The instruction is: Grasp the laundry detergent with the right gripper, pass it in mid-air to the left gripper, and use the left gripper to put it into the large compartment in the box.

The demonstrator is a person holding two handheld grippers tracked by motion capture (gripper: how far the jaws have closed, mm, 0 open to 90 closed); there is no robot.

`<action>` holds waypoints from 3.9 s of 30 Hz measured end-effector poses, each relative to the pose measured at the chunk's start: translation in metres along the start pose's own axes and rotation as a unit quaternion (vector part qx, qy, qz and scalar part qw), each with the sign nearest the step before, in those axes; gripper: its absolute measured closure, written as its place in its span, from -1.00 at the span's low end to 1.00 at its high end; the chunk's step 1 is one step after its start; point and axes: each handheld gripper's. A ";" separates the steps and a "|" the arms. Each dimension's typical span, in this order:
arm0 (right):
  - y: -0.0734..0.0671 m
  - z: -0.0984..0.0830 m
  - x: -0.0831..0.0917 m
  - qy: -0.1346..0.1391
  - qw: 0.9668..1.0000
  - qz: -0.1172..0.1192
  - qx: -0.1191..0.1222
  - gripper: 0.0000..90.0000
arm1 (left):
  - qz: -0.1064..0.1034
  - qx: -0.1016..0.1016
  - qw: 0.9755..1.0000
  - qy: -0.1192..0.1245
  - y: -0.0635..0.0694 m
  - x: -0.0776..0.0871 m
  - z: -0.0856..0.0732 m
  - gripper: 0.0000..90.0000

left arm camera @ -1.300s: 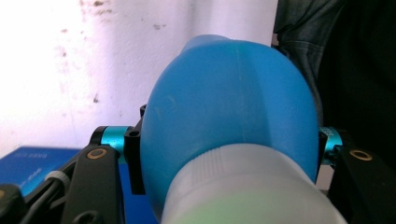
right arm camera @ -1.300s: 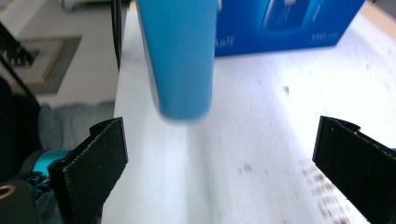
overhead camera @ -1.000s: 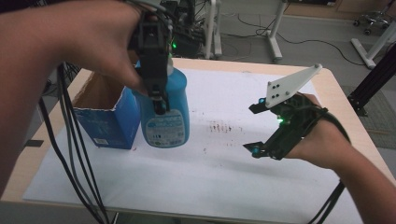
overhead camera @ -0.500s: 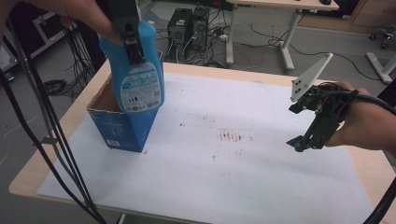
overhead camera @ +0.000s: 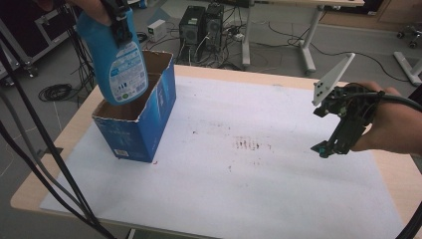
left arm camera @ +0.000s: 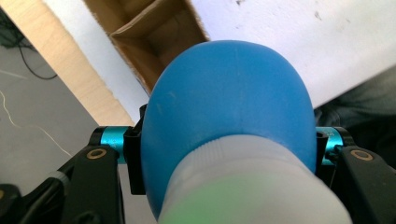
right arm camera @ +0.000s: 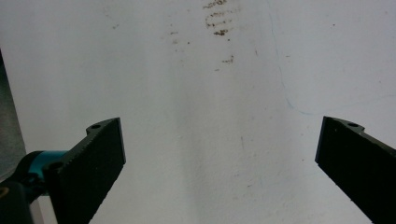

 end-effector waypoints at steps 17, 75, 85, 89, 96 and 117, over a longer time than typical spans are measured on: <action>0.005 0.001 -0.005 -0.007 1.000 -0.005 -0.006 -0.99 | -0.008 -0.004 0.999 -0.039 -0.026 -0.070 0.002 -0.14; 0.009 -0.006 -0.021 -0.018 1.000 0.004 -0.021 -0.98 | 0.011 -0.226 0.974 -0.022 -0.012 -0.090 0.004 -0.56; 0.013 -0.005 -0.019 -0.014 1.000 0.013 -0.021 -0.98 | -0.009 -0.344 0.939 0.004 0.047 -0.065 0.030 -0.69; 0.012 -0.004 -0.018 -0.015 1.000 0.014 -0.018 -0.98 | -0.021 -0.377 0.926 -0.007 0.067 -0.071 0.042 -0.73; 0.013 -0.002 -0.014 -0.017 1.000 0.016 -0.013 -0.98 | -0.028 -0.406 0.913 -0.012 0.086 -0.089 0.059 -0.78; 0.013 0.010 -0.026 -0.060 0.997 0.032 0.019 -0.98 | -0.049 -0.465 0.883 -0.024 0.112 -0.158 0.083 -0.96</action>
Point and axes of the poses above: each handheld gripper's, and its own axes: x roughly backward along the jaws, z roughly out of its top, y roughly to its right, and after that the axes turned 12 degrees about -x, right-handed
